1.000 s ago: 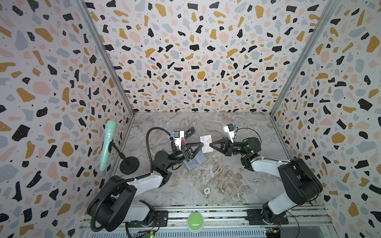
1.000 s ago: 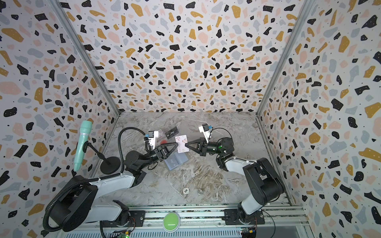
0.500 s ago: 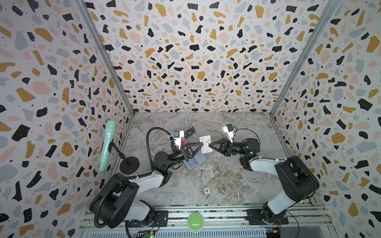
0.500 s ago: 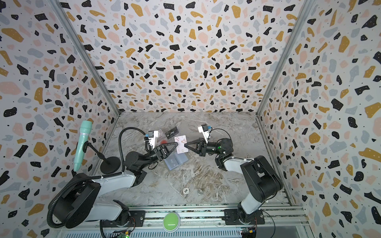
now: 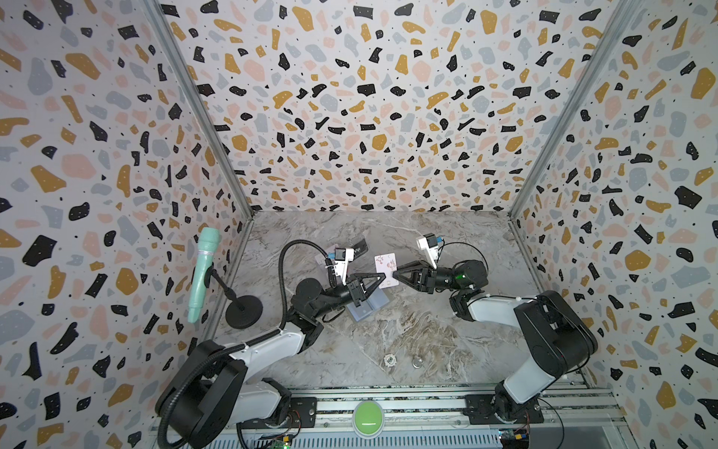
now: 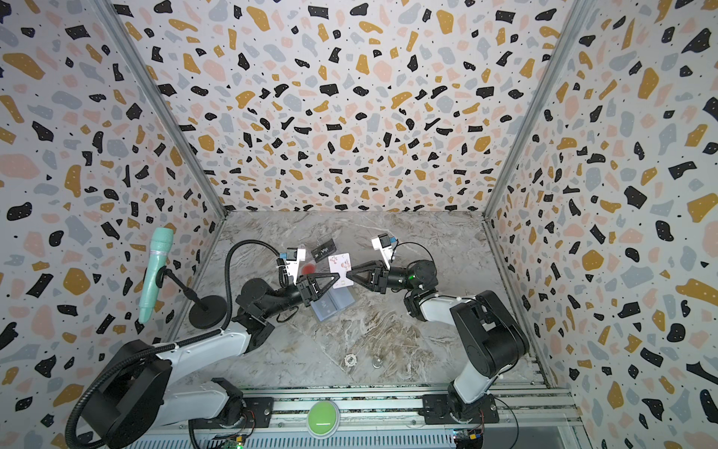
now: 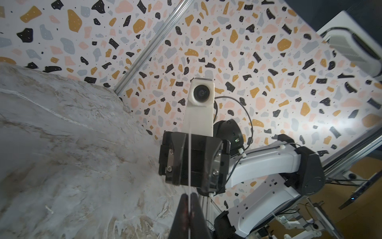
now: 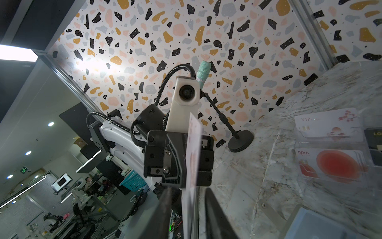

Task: Take the credit cards out of the card holder
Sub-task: Place the credit card in the storage box.

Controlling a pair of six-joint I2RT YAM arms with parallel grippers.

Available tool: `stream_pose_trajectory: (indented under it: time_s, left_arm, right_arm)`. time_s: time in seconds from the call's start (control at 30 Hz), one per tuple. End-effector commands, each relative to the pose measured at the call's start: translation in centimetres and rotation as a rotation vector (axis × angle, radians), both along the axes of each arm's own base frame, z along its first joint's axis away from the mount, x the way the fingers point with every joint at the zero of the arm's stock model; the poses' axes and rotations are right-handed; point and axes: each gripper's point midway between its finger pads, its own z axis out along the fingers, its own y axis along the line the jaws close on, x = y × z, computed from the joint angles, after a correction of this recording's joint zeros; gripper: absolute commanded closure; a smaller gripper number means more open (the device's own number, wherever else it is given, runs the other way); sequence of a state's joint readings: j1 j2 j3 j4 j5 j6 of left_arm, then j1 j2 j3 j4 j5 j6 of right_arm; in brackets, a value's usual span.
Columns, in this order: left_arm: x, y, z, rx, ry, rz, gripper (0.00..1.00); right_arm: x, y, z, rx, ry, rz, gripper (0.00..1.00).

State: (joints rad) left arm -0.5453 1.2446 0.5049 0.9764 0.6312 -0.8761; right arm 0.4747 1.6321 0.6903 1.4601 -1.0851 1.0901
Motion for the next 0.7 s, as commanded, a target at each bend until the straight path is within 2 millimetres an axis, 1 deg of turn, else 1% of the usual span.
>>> stream_pose_trajectory:
  time_s: [0.0, 0.07, 0.1, 0.17, 0.2, 0.23, 0.27, 0.3, 0.33, 0.4, 0.43, 0.5, 0.57, 0.63, 0.67]
  left_arm:
    - [1.3, 0.3, -0.6, 0.21, -0.063, 0.051, 1.0]
    - [2.4, 1.4, -1.3, 0.366, -0.068, 0.081, 1.0]
    - [3.0, 2.2, -1.8, 0.454, -0.067, 0.095, 1.0]
    - [3.8, 3.6, -1.8, 0.585, -0.087, 0.099, 0.96]
    - [4.4, 4.4, -1.6, 0.657, -0.107, 0.099, 0.94]
    - [5.0, 5.3, -2.0, 0.739, -0.115, 0.109, 0.92]
    - [5.6, 6.1, -2.4, 0.814, -0.122, 0.124, 0.92]
    - [6.4, 7.0, -3.3, 0.904, -0.123, 0.138, 0.93]
    - [6.9, 7.6, -4.3, 0.985, -0.121, 0.128, 0.96]
    - [6.9, 8.0, -6.6, 1.113, -0.121, 0.015, 1.0]
    - [7.0, 8.3, -7.7, 1.176, -0.107, -0.037, 1.0]
    - [7.7, 9.4, -9.2, 1.292, -0.067, -0.076, 1.0]
    - [8.3, 10.7, -10.0, 1.403, -0.052, -0.104, 1.0]
    - [9.2, 12.1, -10.1, 1.458, -0.041, -0.116, 1.0]
    - [9.3, 12.4, -9.9, 1.46, -0.051, -0.141, 1.0]
  right_arm:
    - [0.3, -0.5, 0.8, -0.018, -0.06, -0.033, 0.49]
    - [0.9, -0.7, -0.4, -0.087, -0.05, -0.084, 0.43]
    - [1.2, -0.8, -1.0, -0.133, -0.063, -0.118, 0.42]
    - [1.9, -0.9, -2.1, -0.242, -0.084, -0.194, 0.41]
    - [2.0, -1.0, -2.5, -0.294, -0.11, -0.228, 0.39]
    - [2.0, -1.1, -2.7, -0.333, -0.128, -0.249, 0.39]
    - [1.9, -1.3, -2.8, -0.354, -0.135, -0.259, 0.39]
    - [1.8, -1.5, -2.7, -0.367, -0.141, -0.27, 0.39]
    - [1.8, -1.8, -2.8, -0.38, -0.145, -0.284, 0.39]
    - [1.7, -2.2, -3.1, -0.405, -0.149, -0.308, 0.39]
    - [1.9, -2.5, -3.3, -0.421, -0.151, -0.328, 0.39]
    - [1.9, -3.0, -3.8, -0.447, -0.152, -0.357, 0.39]
    - [1.8, -3.4, -4.3, -0.462, -0.154, -0.376, 0.38]
    - [1.6, -3.7, -4.7, -0.474, -0.158, -0.387, 0.38]
    - [1.6, -3.8, -4.8, -0.479, -0.159, -0.39, 0.38]
